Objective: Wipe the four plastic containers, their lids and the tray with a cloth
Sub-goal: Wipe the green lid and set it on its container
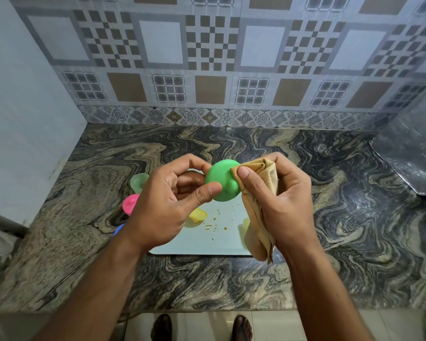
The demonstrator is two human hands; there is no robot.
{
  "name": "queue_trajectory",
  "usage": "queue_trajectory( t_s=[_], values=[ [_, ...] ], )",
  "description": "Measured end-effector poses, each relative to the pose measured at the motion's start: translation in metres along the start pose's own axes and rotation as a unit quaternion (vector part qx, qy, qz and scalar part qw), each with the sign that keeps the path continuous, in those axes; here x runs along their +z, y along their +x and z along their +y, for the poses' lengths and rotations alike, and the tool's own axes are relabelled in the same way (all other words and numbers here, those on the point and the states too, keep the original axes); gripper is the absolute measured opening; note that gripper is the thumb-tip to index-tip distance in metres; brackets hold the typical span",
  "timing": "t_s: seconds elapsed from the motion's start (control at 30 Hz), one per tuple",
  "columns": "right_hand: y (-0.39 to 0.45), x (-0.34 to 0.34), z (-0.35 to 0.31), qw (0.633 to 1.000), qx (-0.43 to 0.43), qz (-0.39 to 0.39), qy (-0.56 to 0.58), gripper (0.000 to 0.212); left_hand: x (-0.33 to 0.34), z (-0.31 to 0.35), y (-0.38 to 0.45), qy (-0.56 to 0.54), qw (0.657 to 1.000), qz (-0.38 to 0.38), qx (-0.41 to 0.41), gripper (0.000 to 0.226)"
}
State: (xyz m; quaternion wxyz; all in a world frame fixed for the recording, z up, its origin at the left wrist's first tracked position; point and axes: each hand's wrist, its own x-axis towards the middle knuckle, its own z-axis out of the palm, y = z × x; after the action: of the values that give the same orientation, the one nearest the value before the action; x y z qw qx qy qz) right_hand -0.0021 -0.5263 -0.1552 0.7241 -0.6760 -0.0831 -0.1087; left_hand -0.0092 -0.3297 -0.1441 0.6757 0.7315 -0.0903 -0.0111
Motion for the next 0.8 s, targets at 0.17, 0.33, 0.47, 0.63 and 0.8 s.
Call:
queue_trajectory(
  t_s=[0.17, 0.33, 0.47, 0.63, 0.8],
  values=[
    [-0.002, 0.0, 0.004, 0.997, -0.057, 0.019, -0.041, 0.016, -0.003, -0.005, -0.001, -0.065, 0.997, -0.018, -0.025, 0.016],
    [0.004, 0.0, 0.007, 0.996, -0.054, 0.038, -0.063, 0.014, -0.005, -0.007, 0.0, -0.065, 0.996, -0.054, -0.039, 0.015],
    [0.013, -0.006, 0.008, 0.996, -0.027, 0.051, -0.064, 0.016, -0.007, -0.01, 0.0, -0.068, 0.995, -0.058, -0.044, 0.019],
    [0.013, -0.019, 0.004, 0.998, -0.018, 0.028, -0.05, 0.013, -0.011, -0.015, 0.002, -0.062, 0.996, -0.051, -0.044, 0.024],
    [0.008, -0.013, 0.001, 0.998, -0.015, -0.037, -0.048, 0.014, -0.01, -0.016, 0.004, -0.055, 0.996, -0.067, -0.03, 0.02]
  ],
)
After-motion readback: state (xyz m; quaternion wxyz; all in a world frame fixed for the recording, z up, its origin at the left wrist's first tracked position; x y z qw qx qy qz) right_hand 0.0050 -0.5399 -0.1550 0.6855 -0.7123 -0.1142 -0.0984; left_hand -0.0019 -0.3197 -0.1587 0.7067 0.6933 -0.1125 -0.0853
